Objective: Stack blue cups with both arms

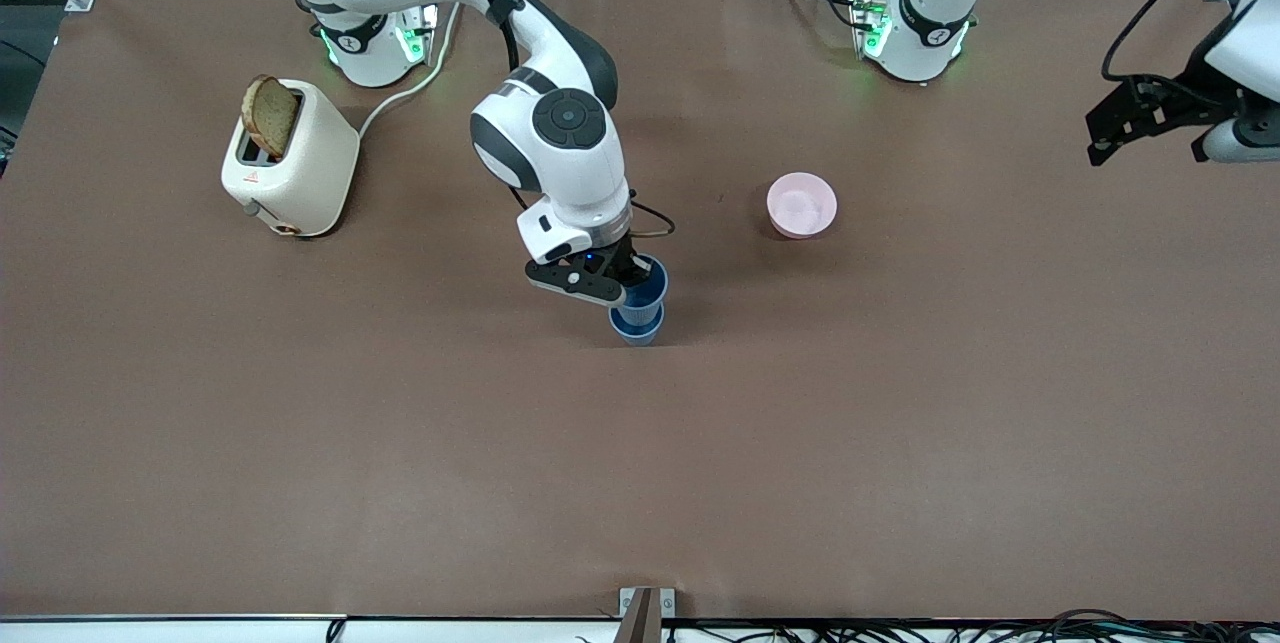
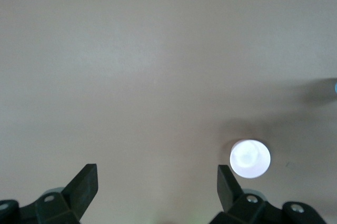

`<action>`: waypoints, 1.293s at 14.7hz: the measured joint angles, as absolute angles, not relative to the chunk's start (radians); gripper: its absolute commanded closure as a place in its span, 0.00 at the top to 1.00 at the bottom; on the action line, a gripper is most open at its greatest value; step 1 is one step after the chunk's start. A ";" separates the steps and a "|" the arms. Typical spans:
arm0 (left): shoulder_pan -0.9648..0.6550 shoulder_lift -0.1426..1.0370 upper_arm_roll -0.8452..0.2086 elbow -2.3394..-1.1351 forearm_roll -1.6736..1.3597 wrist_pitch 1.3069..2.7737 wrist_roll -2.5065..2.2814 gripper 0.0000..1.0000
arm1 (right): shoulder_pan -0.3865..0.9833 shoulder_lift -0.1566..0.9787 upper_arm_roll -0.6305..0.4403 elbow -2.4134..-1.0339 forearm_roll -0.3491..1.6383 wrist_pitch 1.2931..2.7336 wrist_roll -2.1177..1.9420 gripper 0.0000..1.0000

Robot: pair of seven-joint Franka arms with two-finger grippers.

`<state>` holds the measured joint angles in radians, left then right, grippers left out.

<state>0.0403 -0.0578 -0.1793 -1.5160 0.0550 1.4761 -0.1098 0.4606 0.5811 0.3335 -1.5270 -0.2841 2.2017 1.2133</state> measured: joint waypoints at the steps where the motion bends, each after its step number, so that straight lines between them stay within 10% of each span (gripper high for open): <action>1: 0.040 -0.079 -0.178 -1.543 0.039 1.476 -0.110 1.00 | 0.459 0.586 0.333 -1.527 -0.290 2.203 1.213 0.01; 19: 0.040 -0.121 -0.170 -1.606 0.020 1.464 -0.054 1.00 | 0.462 0.637 0.334 -1.527 -0.317 2.240 1.213 0.18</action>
<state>0.0396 -0.1214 -0.1700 -1.6059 0.0198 1.4641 -0.0535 0.4624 0.6365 0.3341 -1.5269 -0.3172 2.2399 1.2133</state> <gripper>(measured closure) 0.000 0.934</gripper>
